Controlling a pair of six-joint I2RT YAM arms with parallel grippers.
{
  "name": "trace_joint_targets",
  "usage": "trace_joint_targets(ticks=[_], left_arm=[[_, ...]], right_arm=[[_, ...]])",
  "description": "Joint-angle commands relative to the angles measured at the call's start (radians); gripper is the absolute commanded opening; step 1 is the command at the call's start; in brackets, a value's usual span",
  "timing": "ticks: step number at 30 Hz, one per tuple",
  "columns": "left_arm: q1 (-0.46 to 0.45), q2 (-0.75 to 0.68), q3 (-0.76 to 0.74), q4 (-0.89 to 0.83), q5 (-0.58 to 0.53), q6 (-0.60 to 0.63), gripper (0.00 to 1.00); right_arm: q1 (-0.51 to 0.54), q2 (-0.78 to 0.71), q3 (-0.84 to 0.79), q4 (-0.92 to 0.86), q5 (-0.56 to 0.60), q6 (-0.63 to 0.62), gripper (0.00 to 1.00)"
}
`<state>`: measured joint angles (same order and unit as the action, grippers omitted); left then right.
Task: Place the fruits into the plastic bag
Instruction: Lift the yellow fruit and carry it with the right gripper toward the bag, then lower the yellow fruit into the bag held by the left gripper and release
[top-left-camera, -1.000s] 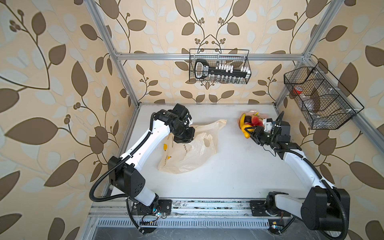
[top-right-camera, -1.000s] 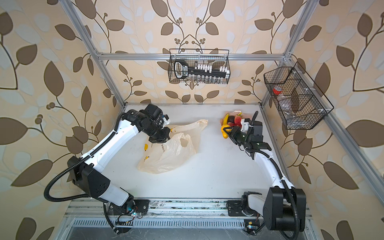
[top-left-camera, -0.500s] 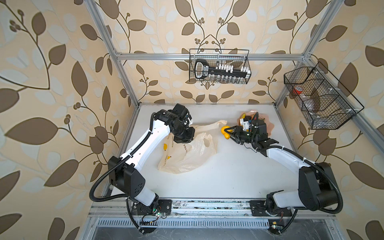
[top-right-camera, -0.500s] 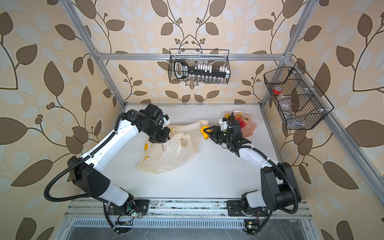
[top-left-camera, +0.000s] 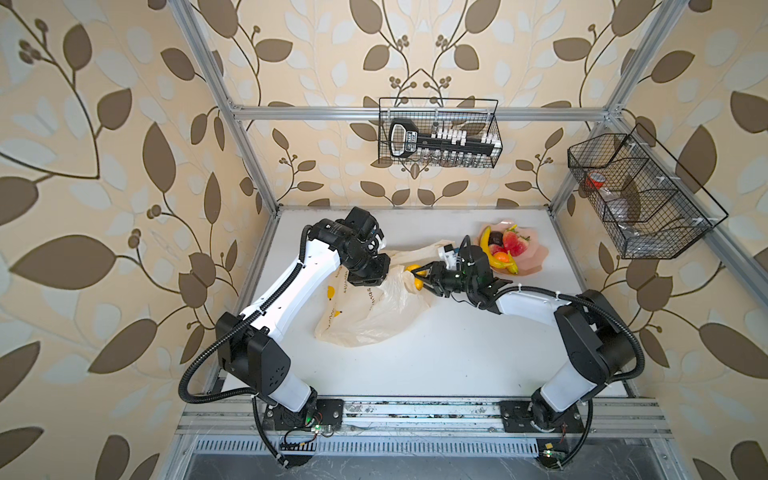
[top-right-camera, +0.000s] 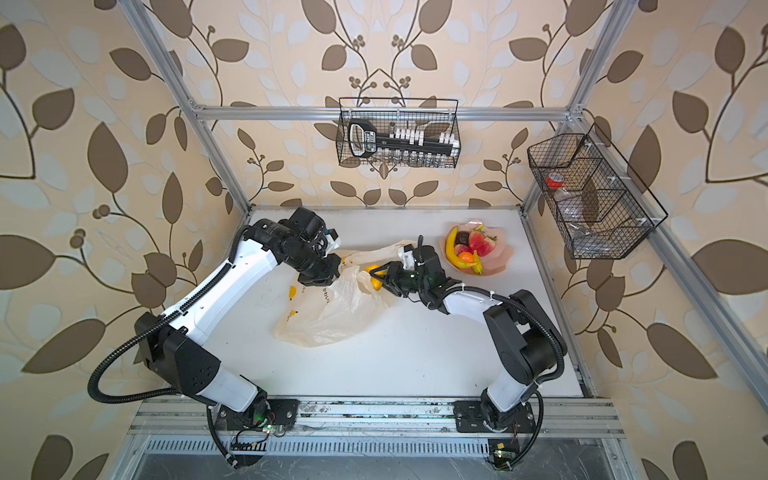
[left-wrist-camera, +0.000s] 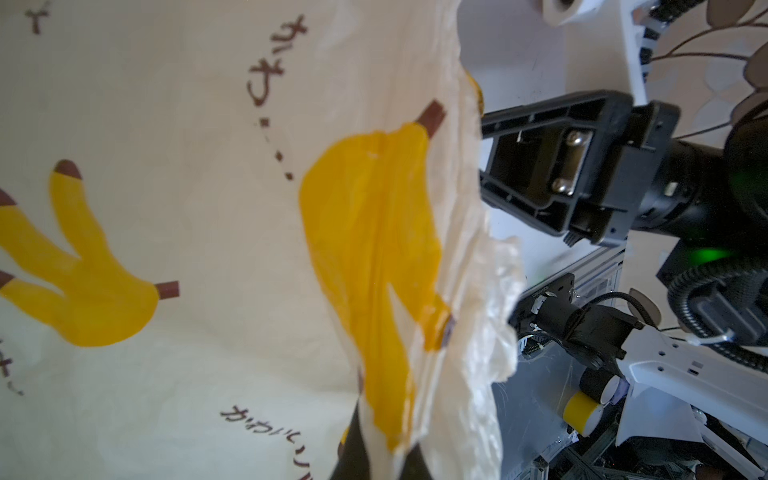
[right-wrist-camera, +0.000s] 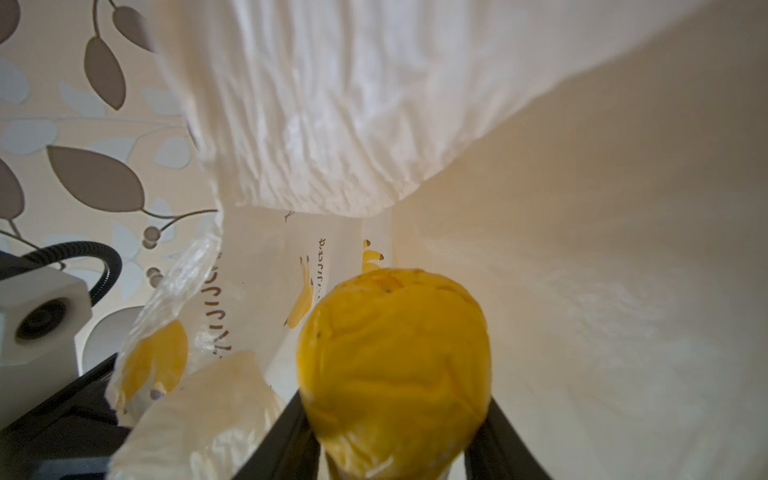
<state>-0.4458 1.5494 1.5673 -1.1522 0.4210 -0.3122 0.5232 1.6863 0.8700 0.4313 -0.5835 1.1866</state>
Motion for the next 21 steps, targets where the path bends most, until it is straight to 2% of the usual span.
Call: trace_joint_targets(ticks=[1, 21], left_arm=[[-0.006, -0.034, -0.001, 0.008, 0.031, 0.012, 0.00], [-0.010, -0.055, -0.070, 0.106, 0.086, -0.033, 0.00]], right_arm=[[0.048, 0.043, 0.035, 0.099, 0.005, 0.062, 0.29], [0.219, 0.269, 0.200, 0.203, -0.053, 0.150, 0.28]])
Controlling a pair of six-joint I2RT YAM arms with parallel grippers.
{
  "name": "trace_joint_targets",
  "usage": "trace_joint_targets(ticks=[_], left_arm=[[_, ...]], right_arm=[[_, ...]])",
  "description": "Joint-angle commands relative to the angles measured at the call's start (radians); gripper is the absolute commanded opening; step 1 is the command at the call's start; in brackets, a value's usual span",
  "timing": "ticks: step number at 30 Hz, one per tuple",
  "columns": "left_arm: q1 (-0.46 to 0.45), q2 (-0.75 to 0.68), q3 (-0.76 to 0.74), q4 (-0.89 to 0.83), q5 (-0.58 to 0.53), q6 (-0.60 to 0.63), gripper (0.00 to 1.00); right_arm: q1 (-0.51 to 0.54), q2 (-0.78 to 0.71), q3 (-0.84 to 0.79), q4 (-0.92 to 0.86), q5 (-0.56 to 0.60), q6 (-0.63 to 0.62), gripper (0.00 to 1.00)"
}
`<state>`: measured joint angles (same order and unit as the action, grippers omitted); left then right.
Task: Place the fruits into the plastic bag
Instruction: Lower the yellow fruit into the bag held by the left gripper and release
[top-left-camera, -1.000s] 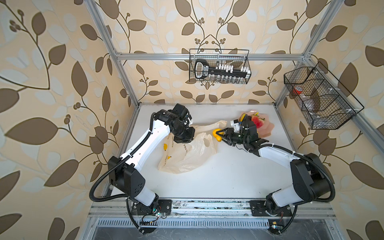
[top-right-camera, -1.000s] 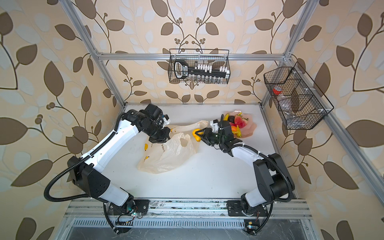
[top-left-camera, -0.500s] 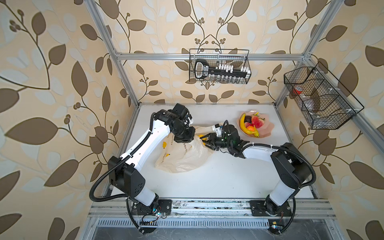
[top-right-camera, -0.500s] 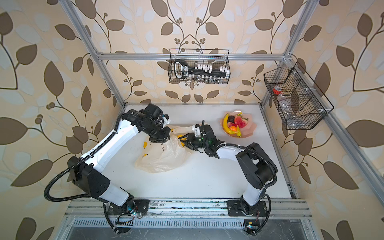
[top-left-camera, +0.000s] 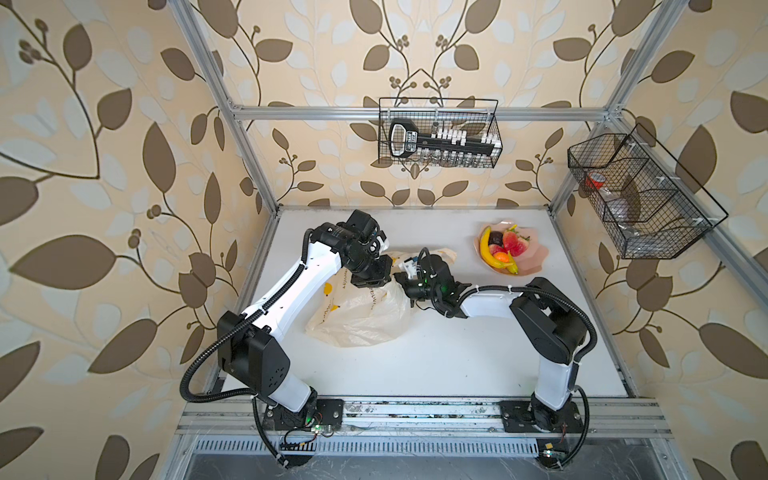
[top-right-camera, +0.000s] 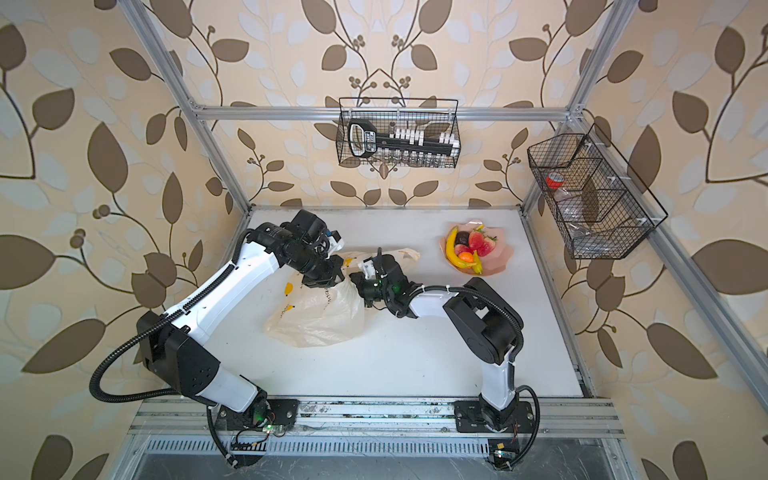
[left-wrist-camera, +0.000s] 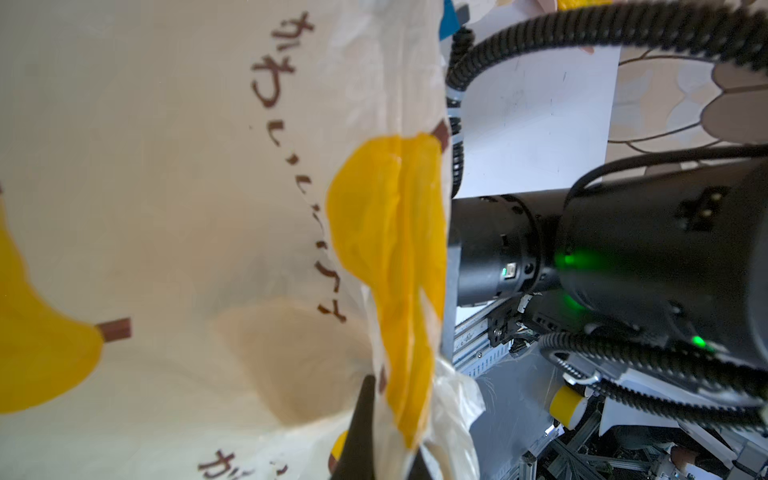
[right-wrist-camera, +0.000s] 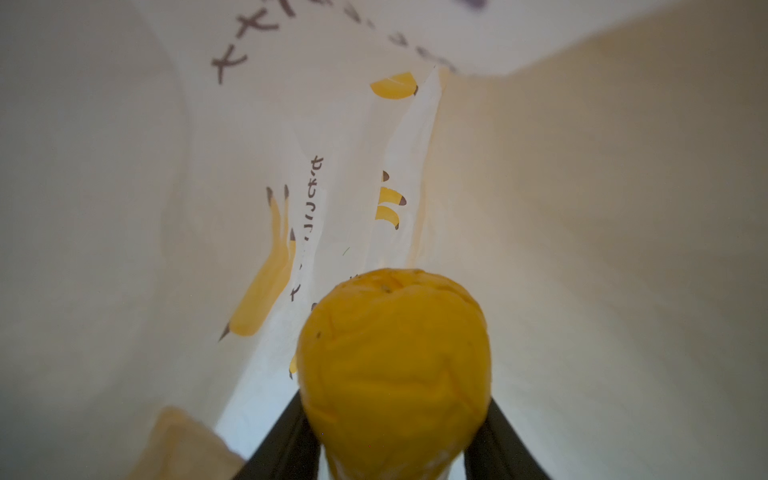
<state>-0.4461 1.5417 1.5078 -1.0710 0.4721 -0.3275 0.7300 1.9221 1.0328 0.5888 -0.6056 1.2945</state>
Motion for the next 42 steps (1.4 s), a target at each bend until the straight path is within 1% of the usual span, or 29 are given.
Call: trace_joint_targets(ticks=[1, 6, 12, 17, 23, 24, 33, 37, 42], left_arm=[[-0.009, -0.048, -0.014, 0.031, 0.040, -0.019, 0.00], [-0.014, -0.049, -0.025, 0.053, 0.048, -0.027, 0.00], [-0.017, -0.051, -0.050, 0.072, 0.051, -0.027, 0.00], [-0.017, -0.060, -0.081, 0.079, 0.035, -0.008, 0.00], [-0.017, -0.064, -0.097, 0.080, 0.014, 0.012, 0.00], [-0.017, -0.063, -0.100, 0.081, 0.012, 0.014, 0.00], [-0.017, -0.086, -0.150, 0.095, -0.016, 0.015, 0.00], [-0.017, -0.092, -0.167, 0.095, -0.031, 0.016, 0.00], [-0.017, -0.093, -0.179, 0.091, -0.054, 0.016, 0.00]], right_arm=[[0.017, 0.046, 0.047, 0.041, -0.037, 0.046, 0.28], [0.032, 0.095, 0.095, 0.003, -0.053, 0.067, 0.29], [0.060, 0.155, 0.143, 0.031, -0.080, 0.124, 0.32], [0.069, 0.171, 0.136, 0.020, -0.090, 0.151, 0.40], [0.067, 0.166, 0.121, 0.005, -0.103, 0.161, 0.56], [0.065, 0.161, 0.120, 0.000, -0.103, 0.157, 0.60], [0.046, 0.098, 0.099, -0.095, -0.084, 0.092, 0.76], [0.037, 0.073, 0.090, -0.117, -0.081, 0.072, 0.80], [0.020, 0.024, 0.074, -0.157, -0.073, 0.047, 0.82]])
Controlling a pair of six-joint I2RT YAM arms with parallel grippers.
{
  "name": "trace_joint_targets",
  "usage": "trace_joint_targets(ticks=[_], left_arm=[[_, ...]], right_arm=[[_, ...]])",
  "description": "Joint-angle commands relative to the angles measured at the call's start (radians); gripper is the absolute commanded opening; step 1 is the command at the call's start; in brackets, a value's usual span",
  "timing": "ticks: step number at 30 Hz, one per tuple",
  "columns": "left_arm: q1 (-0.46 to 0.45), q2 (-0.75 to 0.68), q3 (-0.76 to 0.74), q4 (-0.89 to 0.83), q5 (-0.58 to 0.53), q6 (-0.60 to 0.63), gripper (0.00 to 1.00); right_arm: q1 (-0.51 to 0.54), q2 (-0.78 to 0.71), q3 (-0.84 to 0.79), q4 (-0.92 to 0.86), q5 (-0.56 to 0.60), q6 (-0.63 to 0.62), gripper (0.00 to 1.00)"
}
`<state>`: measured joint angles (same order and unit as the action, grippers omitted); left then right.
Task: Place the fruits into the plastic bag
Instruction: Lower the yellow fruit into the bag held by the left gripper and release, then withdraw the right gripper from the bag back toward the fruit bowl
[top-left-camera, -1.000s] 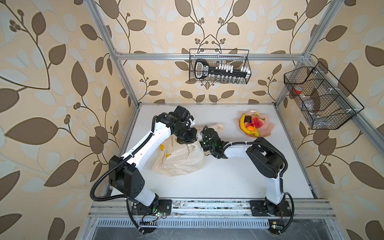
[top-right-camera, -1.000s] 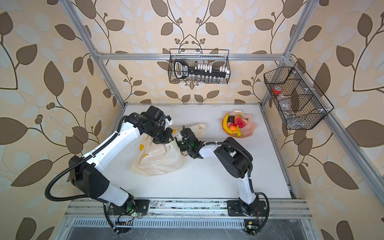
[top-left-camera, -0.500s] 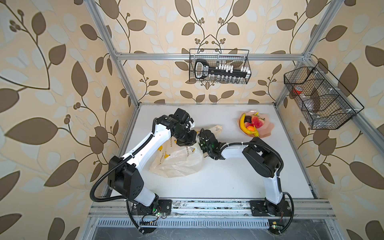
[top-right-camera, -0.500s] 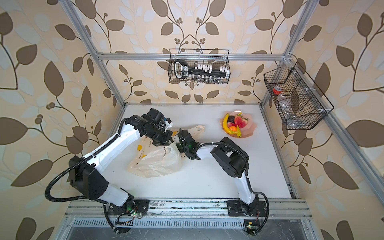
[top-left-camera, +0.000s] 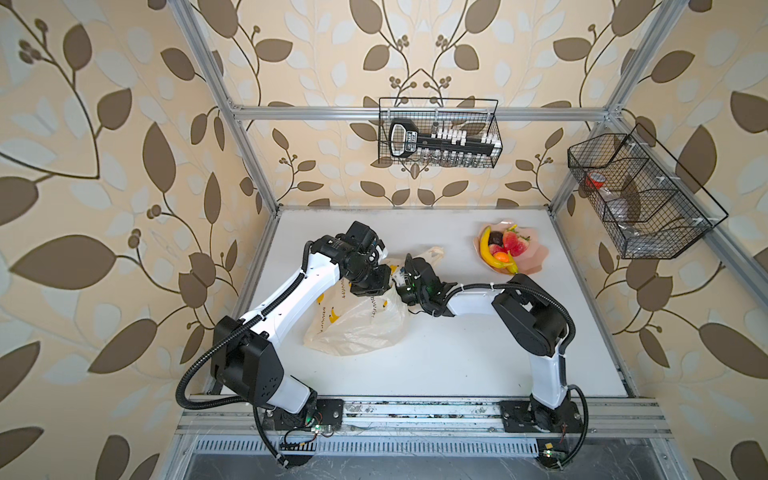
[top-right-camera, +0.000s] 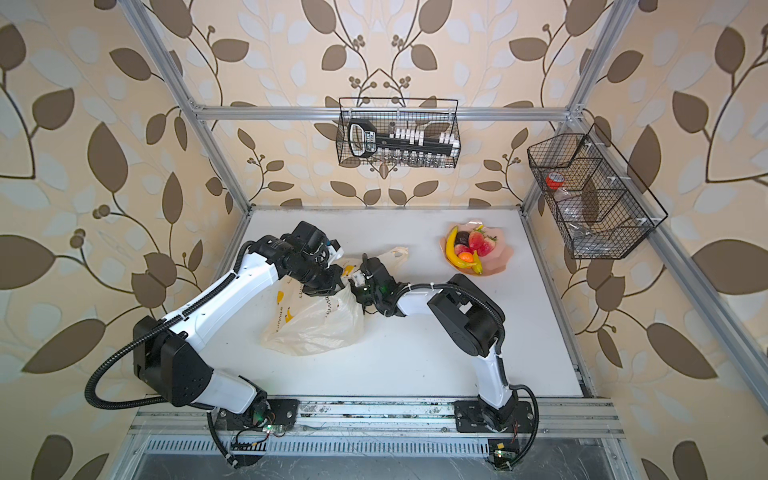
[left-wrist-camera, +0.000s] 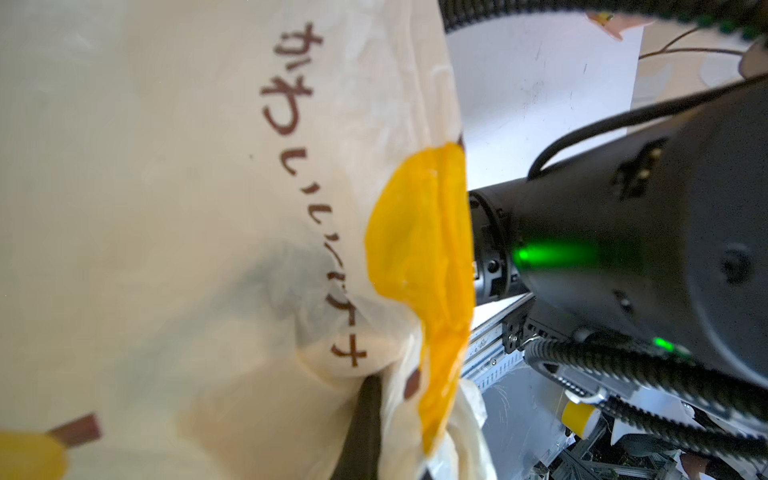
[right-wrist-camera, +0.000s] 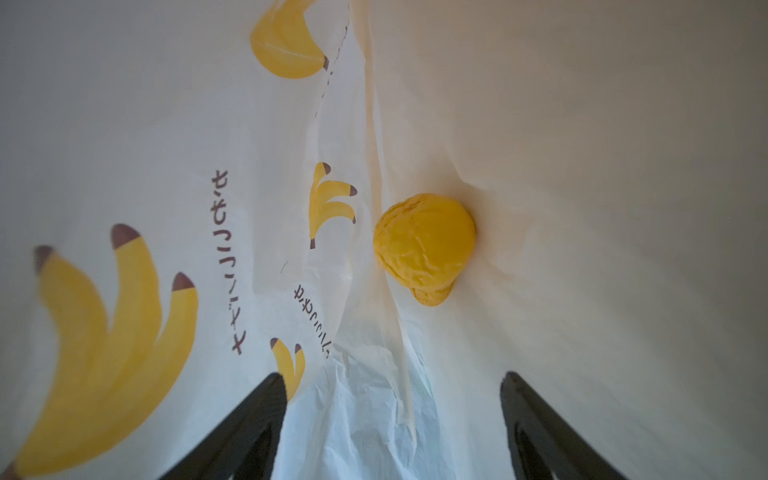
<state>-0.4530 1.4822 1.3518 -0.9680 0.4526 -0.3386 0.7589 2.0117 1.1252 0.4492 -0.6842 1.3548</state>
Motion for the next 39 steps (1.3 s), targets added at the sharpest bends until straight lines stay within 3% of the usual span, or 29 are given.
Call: trace_joint_targets(ticks=[1, 11, 18, 28, 39], left_arm=[[-0.011, -0.034, -0.025, -0.012, -0.041, 0.027, 0.00], [-0.010, -0.086, -0.048, -0.016, -0.054, 0.048, 0.00], [-0.010, -0.099, -0.072, -0.005, -0.051, 0.055, 0.00], [-0.010, -0.103, -0.095, 0.000, -0.035, 0.072, 0.00], [-0.010, -0.115, -0.107, 0.010, -0.025, 0.085, 0.00]], right_arm=[[-0.014, -0.077, -0.023, -0.029, 0.009, -0.022, 0.83], [-0.052, -0.239, -0.044, -0.296, 0.099, -0.179, 0.85], [-0.076, -0.354, -0.062, -0.472, 0.248, -0.291, 0.88], [-0.108, -0.461, -0.177, -0.372, 0.408, -0.249, 0.89], [-0.167, -0.550, -0.176, -0.505, 0.477, -0.312, 0.89]])
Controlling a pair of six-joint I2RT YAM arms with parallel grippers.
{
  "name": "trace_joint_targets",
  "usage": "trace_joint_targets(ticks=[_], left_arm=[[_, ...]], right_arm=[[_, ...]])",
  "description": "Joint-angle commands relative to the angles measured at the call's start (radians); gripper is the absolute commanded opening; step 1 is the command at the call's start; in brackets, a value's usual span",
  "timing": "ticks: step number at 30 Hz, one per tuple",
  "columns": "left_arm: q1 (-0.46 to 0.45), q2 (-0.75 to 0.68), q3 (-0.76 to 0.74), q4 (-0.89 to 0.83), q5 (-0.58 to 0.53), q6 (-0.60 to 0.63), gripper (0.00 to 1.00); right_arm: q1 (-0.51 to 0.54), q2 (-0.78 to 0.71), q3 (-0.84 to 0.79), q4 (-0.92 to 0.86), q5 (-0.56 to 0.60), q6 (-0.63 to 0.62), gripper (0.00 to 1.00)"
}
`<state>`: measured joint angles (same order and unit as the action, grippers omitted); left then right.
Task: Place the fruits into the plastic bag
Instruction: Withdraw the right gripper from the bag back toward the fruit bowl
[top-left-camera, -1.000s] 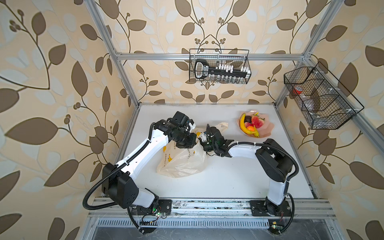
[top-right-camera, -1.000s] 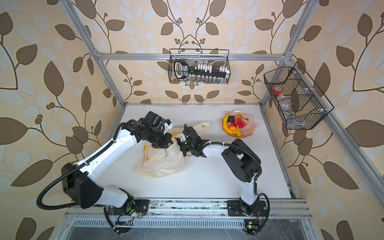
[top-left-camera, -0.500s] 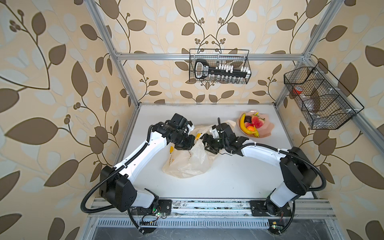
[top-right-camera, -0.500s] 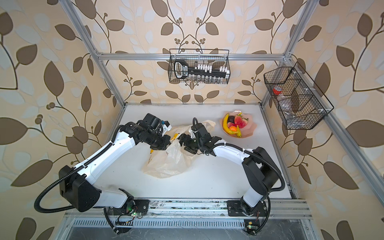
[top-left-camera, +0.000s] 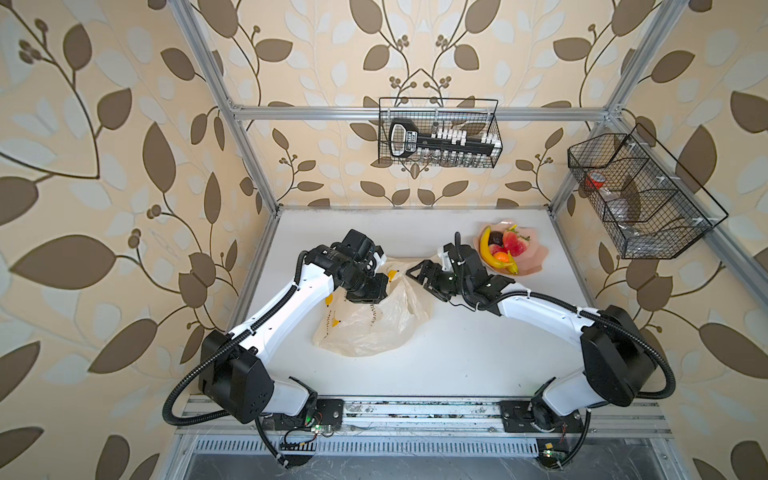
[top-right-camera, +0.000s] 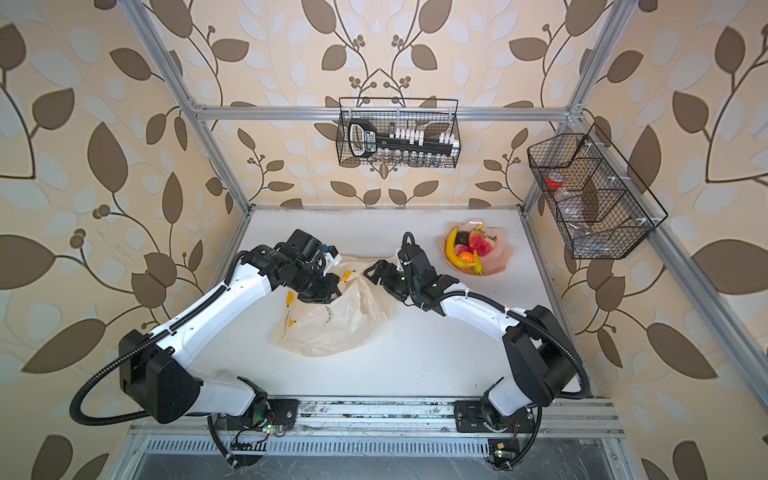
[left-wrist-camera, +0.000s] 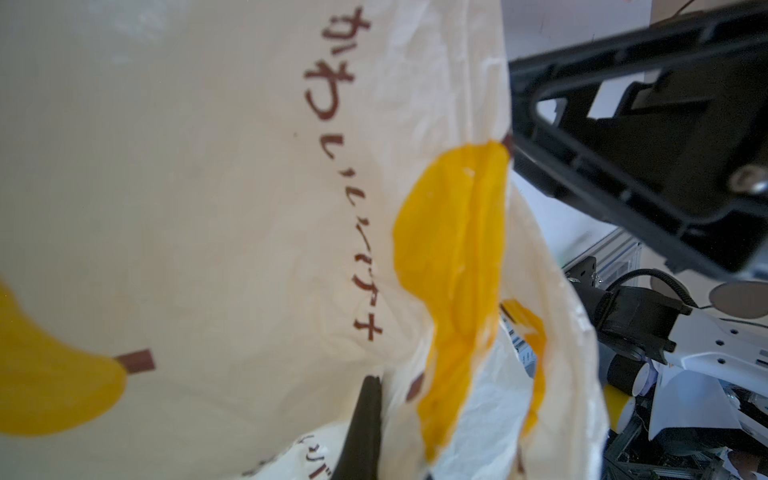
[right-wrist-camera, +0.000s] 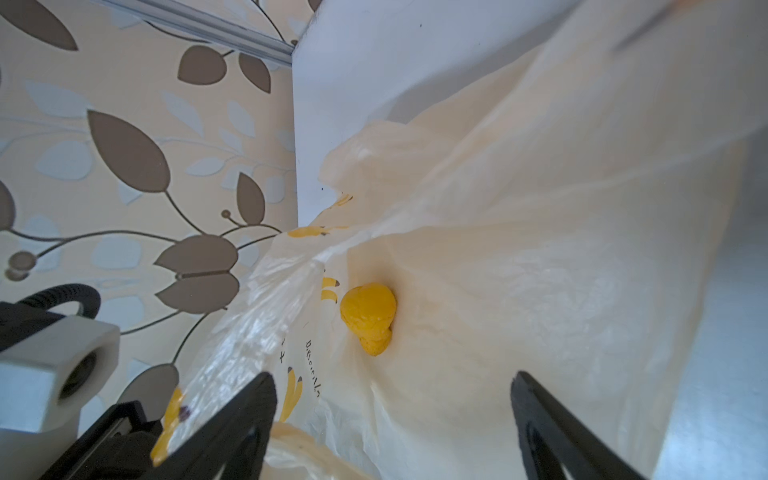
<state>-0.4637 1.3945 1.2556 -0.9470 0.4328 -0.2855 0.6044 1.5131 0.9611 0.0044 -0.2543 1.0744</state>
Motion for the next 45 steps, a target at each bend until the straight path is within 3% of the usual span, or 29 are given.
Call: trace_joint_targets(ticks=[1, 8, 15, 21, 24, 37, 45], left_arm=[[0.000, -0.028, -0.013, -0.010, -0.005, 0.033, 0.00], [0.000, -0.041, -0.014, -0.016, -0.004, 0.047, 0.00], [0.000, -0.045, -0.004, -0.022, -0.026, 0.056, 0.00], [0.000, -0.053, 0.006, -0.035, -0.074, 0.058, 0.00], [0.000, -0.068, -0.007, -0.029, -0.120, 0.053, 0.00], [0.000, -0.103, 0.003, -0.013, -0.079, 0.017, 0.00], [0.000, -0.122, -0.012, -0.011, -0.067, 0.038, 0.00]], right_arm=[[-0.019, -0.066, -0.011, -0.080, 0.053, -0.040, 0.89], [-0.062, -0.171, -0.003, -0.208, 0.089, -0.123, 0.89], [-0.137, -0.244, 0.087, -0.441, 0.133, -0.350, 0.92], [-0.186, -0.297, 0.120, -0.541, 0.182, -0.496, 0.97], [-0.202, -0.342, 0.105, -0.543, 0.196, -0.518, 1.00], [-0.380, -0.486, 0.062, -0.574, 0.251, -0.602, 1.00], [-0.616, -0.445, 0.102, -0.649, 0.113, -0.637, 1.00]])
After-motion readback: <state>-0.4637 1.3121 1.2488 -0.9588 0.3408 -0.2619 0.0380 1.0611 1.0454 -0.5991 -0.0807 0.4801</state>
